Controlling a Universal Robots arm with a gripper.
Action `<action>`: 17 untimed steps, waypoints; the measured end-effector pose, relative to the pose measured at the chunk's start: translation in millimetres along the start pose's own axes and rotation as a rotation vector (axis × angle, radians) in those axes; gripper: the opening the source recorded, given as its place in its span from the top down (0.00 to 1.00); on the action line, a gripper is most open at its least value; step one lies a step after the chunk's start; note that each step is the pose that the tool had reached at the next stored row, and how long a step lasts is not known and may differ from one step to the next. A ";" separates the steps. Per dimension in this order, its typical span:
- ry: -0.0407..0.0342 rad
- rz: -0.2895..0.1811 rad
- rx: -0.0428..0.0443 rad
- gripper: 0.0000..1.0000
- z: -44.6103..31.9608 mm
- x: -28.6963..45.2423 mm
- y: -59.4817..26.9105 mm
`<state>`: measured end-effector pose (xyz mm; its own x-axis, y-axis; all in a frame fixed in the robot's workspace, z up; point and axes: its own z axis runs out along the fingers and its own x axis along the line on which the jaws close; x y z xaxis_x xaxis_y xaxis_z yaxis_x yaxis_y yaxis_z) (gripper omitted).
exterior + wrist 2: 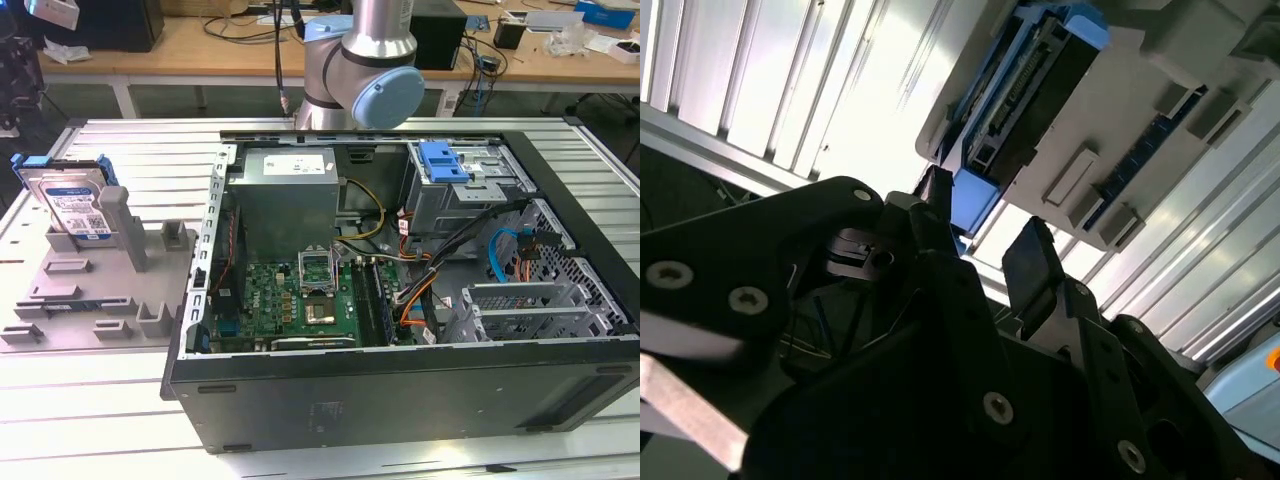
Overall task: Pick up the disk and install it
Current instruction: 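Pick up the disk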
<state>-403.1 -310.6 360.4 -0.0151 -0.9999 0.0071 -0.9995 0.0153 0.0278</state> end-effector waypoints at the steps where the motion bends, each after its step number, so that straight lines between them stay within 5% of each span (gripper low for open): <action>1: 0.0000 0.000 0.0001 0.52 0.5 0.0 0.0; 17: 0.0000 0.000 0.0000 0.52 11.4 -0.1 -0.2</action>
<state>-403.3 -310.6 348.9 -0.0151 -0.9999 0.0071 -0.9995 0.0153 0.0278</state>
